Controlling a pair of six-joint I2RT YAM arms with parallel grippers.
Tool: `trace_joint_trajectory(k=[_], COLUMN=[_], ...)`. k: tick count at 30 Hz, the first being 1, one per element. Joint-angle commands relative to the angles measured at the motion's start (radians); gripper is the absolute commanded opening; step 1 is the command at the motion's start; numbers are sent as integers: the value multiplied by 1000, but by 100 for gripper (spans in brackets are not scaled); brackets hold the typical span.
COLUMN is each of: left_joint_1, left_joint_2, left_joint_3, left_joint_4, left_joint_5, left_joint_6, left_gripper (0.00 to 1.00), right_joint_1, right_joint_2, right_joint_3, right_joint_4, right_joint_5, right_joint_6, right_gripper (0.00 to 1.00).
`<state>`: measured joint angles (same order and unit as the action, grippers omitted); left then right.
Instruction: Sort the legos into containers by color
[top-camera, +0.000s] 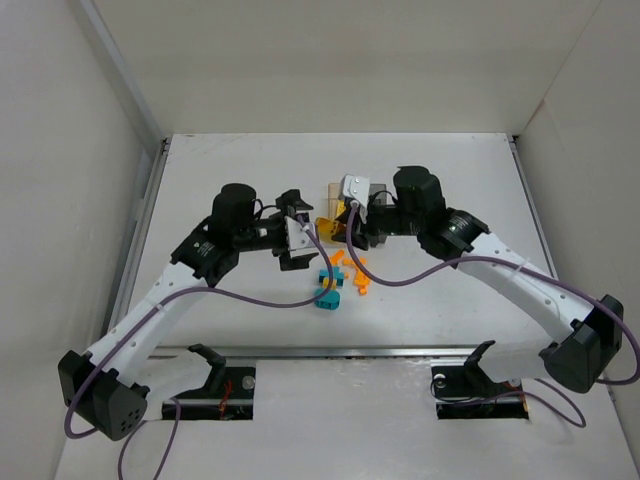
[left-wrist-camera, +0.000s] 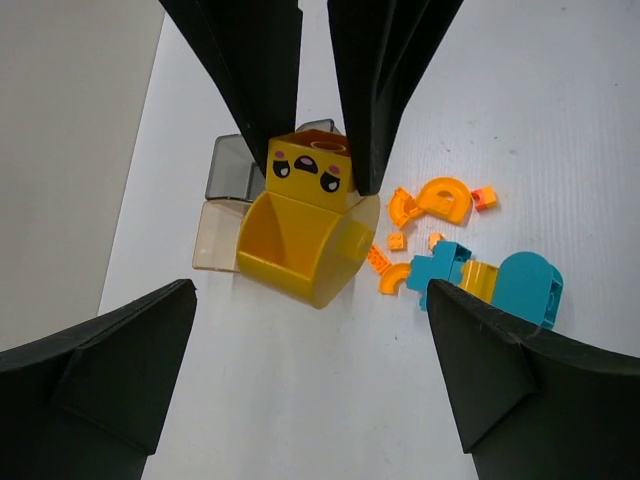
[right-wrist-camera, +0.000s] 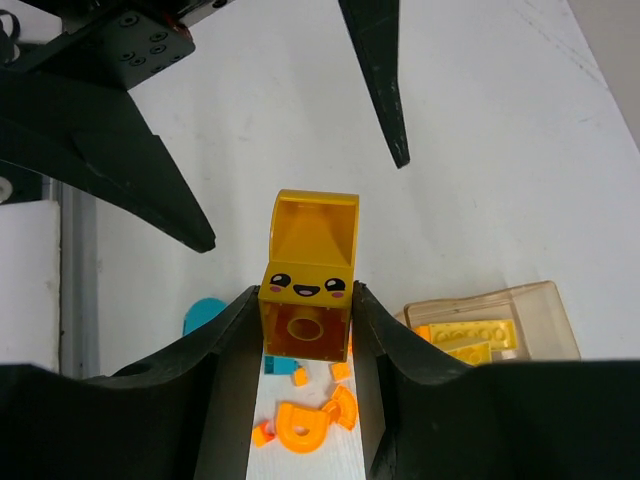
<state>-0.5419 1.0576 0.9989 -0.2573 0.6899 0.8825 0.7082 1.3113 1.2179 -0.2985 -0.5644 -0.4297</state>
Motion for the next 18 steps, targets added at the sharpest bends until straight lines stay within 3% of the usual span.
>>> trace_joint_trajectory(k=[1,5,8,9,12,13,16,17,18], left_joint_1=[2,-18,-29,-29,-29,-29,-29,-29,-29], left_joint_2=[-4,18,27,27,36,36,36,36,36], left_joint_3=[46,46,46,46,37,37,37,37,37], left_joint_4=[-3,-3,7,7,7,7,38,49,59], left_joint_5=[71,85,63,63,43,43,43,33,19], left_joint_6=[30,39,49,49,49,49,20,3,-16], left_gripper=[99,99,93,78,52,39,19,5,0], right_joint_1=[45,56,65,65,65,65,65,65,65], right_joint_2=[-30,-21,-12,-12,-21,-21,-21,-21,-21], right_joint_3=[5,14,25,25,25,25,15,5,-6], right_joint_4=[47,67,67,67,67,67,67,67,67], right_joint_5=[32,32,23,23,23,23,43,53,54], right_joint_6=[-64,-64,-64,-64,-64,-64,-64,-64,-64], right_gripper=[0,0,0,0,0,0,0,0,0])
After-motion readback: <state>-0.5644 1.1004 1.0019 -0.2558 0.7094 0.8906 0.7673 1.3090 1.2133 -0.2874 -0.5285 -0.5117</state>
